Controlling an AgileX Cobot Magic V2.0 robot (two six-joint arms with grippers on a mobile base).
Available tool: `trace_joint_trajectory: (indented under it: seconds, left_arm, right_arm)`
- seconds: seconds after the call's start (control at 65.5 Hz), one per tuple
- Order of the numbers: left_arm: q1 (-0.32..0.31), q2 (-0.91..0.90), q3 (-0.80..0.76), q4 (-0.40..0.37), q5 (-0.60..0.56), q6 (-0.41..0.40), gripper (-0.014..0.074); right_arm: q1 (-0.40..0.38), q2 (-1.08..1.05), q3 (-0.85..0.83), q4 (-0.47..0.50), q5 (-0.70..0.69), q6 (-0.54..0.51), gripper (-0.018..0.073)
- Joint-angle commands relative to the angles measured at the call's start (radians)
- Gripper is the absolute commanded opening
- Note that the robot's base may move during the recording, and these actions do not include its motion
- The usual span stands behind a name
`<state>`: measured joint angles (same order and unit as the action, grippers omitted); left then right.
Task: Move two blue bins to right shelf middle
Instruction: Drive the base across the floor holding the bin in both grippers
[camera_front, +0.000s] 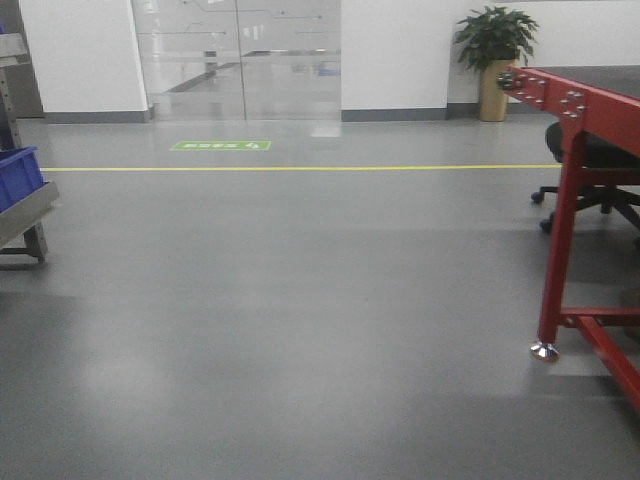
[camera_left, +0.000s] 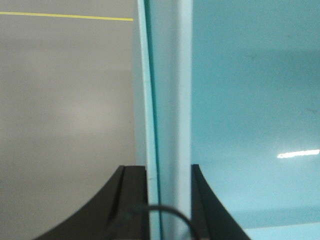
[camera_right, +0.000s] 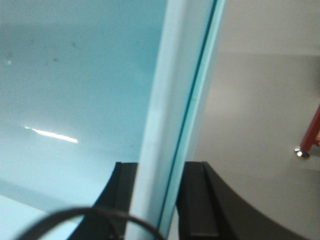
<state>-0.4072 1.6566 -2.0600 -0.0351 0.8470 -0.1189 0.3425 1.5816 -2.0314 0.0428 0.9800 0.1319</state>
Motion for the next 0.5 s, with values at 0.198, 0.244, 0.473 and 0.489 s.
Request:
trace_joint_trajectory:
  seconds: [0.198,0.244,0.473,0.489]
  left_arm:
    - [-0.007,-0.010,-0.016,-0.043,-0.103,0.007,-0.0111]
    - [-0.007,-0.010,-0.016,-0.043,-0.103,0.007,-0.0111]
    - [-0.007,-0.005,-0.016,-0.043,-0.104,0.007,-0.0111]
    - [-0.007,-0.005,-0.016,-0.043,-0.104,0.007,-0.0111]
  right_arm:
    - [0.007,-0.019,-0.014,0.046,-0.075,-0.024,-0.0153]
    - [0.007,-0.019,-0.014,0.046,-0.075,-0.024,-0.0153]
    - [0.007,-0.019,-0.014,0.046,-0.075,-0.024,-0.0153]
    - [0.007,-0.019,-0.014,0.046,-0.075,-0.024,-0.0153]
